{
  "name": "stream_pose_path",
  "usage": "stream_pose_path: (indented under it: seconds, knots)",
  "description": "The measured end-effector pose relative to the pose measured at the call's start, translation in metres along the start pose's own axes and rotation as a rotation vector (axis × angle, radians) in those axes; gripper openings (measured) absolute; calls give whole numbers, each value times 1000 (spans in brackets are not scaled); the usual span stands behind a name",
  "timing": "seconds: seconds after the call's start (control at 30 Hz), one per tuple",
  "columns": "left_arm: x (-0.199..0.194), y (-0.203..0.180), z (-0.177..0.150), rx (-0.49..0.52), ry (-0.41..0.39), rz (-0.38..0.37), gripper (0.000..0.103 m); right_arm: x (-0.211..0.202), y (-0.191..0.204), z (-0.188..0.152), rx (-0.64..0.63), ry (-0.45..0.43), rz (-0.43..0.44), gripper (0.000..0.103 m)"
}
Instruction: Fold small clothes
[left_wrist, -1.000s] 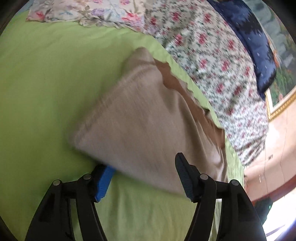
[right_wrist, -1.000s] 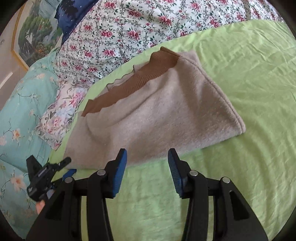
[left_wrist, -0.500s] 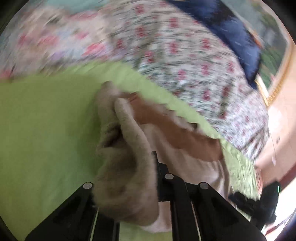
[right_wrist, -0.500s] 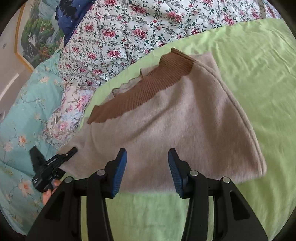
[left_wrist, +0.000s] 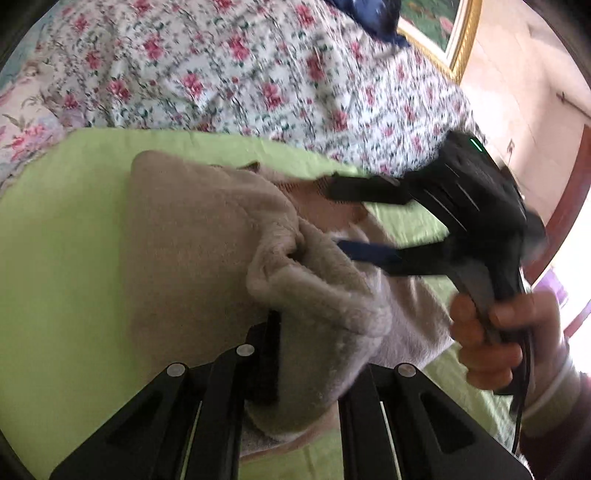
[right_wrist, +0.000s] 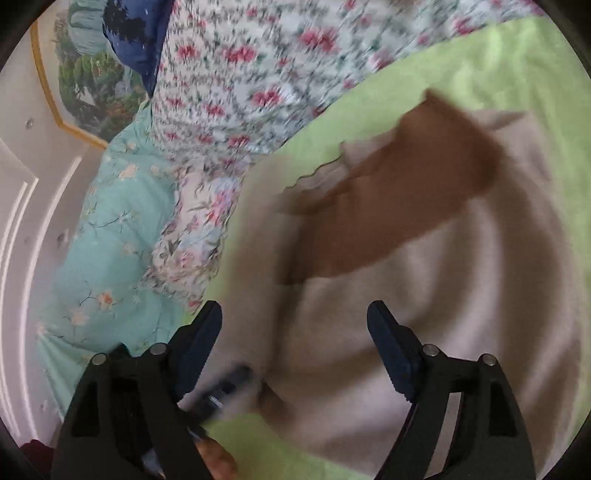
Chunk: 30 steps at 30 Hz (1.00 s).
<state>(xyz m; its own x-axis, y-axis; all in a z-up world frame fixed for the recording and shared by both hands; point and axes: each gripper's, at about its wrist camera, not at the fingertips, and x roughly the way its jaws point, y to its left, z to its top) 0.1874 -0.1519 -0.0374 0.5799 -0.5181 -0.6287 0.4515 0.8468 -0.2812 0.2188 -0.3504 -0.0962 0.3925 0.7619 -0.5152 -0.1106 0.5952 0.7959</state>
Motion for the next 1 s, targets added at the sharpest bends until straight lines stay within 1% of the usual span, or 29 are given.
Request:
stream_pose_path:
  seconds: [0.07,0.13,0.17,0.2,0.23,0.27,0.37,0.47,0.53,0.57,0.63,0.7,0.77,0.8,0.9,1.0]
  knots:
    - [2,-2,-1,8,-1,0,7,28,3,11,-4,61,11,82]
    - [4,-3,-1,14,6,5,7,50,5,21,-9,80,-7,82]
    - [5,-3,0,15,8,7,7,57,6,25,-17,78,-13,74]
    - [5,-4,0,22,8,15,7,63,7,29,-24,73,-20,62]
    - [3,-6,0,27,3,24,7,69,8,34,-27,76,-27,31]
    - [0,-7,1,30,-3,26,7,70,9,39,-26,75,-29,18]
    - [-12,-19,14,48,-38,-7,7,55,23,47,-71,37,-18,17]
    - [-12,-50,29,84,-65,-83,7,10,42,52,-160,-40,-31,17]
    - [-2,-69,34,80,-60,-128,8,-16,43,55,-181,-75,-50,17]
    - [5,-78,35,82,-52,-140,8,-33,38,57,-199,-92,-81,17]
    - [28,-98,32,85,-23,-162,8,-53,24,55,-197,-109,-136,17]
    - [58,-111,25,67,40,-186,8,-69,-5,52,-163,-109,-183,17]
    - [80,-117,18,56,93,-203,8,-74,-34,47,-120,-94,-229,17]
    - [86,-119,15,57,106,-205,8,-75,-51,44,-92,-84,-248,17]
    - [101,-130,4,86,141,-181,8,-76,-83,35,-33,-70,-256,17]
    - [109,-130,0,98,150,-162,11,-76,-89,32,-50,-77,-265,17]
